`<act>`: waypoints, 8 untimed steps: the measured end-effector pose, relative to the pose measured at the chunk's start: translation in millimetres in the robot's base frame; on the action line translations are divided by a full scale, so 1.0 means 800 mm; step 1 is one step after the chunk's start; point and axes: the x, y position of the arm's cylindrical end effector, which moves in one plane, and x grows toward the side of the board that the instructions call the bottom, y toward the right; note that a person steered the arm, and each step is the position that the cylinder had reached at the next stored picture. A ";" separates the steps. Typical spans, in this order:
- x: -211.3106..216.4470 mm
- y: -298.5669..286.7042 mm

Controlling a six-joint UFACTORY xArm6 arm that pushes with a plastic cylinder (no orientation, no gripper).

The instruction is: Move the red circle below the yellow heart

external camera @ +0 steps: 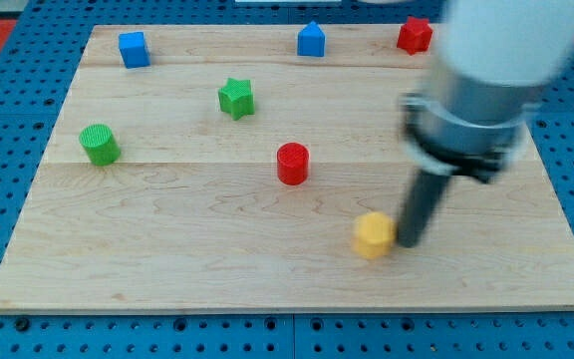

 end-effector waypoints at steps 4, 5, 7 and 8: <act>-0.097 -0.096; -0.100 -0.056; -0.149 -0.032; -0.078 0.012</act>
